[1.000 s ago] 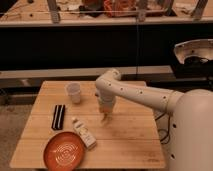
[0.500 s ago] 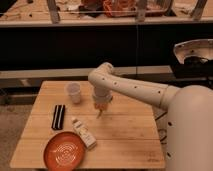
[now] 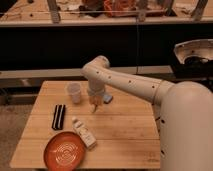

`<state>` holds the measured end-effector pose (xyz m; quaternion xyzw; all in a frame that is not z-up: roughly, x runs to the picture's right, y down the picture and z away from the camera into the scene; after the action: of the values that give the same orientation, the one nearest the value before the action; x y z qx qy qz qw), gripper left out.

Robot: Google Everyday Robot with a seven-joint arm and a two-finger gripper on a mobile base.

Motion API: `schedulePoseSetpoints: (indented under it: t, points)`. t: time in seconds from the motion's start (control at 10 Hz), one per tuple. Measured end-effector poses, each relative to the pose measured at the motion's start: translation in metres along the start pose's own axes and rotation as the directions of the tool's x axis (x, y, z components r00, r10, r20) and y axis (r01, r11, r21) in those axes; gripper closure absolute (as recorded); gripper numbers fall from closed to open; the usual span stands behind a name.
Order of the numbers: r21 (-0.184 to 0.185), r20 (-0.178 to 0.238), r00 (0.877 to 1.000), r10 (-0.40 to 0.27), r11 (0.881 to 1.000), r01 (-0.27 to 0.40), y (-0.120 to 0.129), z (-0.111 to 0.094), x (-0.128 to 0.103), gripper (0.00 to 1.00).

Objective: Place the pepper in the ceramic cup

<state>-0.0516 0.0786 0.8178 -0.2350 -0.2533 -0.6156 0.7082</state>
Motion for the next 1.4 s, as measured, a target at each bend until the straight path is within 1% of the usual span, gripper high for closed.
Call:
schedulePoseSetpoints:
  t: [0.2, 0.3, 0.5, 0.7, 0.9, 1.1, 1.3, 1.4]
  points:
    - [0.011, -0.009, 1.000, -0.010, 1.000, 0.010, -0.019, -0.007, 0.007, 1.00]
    - [0.009, -0.013, 1.000, -0.012, 1.000, 0.012, -0.023, -0.010, 0.010, 1.00]
    - [0.003, -0.017, 1.000, -0.013, 1.000, 0.013, -0.023, -0.015, 0.014, 1.00]
    - [0.004, -0.021, 1.000, -0.017, 1.000, 0.017, -0.030, -0.017, 0.022, 1.00]
    - [0.014, -0.029, 0.999, -0.027, 1.000, 0.028, -0.048, -0.018, 0.026, 1.00]
    - [0.008, -0.035, 0.999, -0.025, 1.000, 0.026, -0.049, -0.024, 0.028, 1.00]
    - [0.023, -0.028, 0.999, -0.030, 0.999, 0.031, -0.065, -0.024, 0.030, 1.00]
    - [0.025, -0.032, 0.999, -0.031, 0.999, 0.032, -0.070, -0.023, 0.033, 1.00]
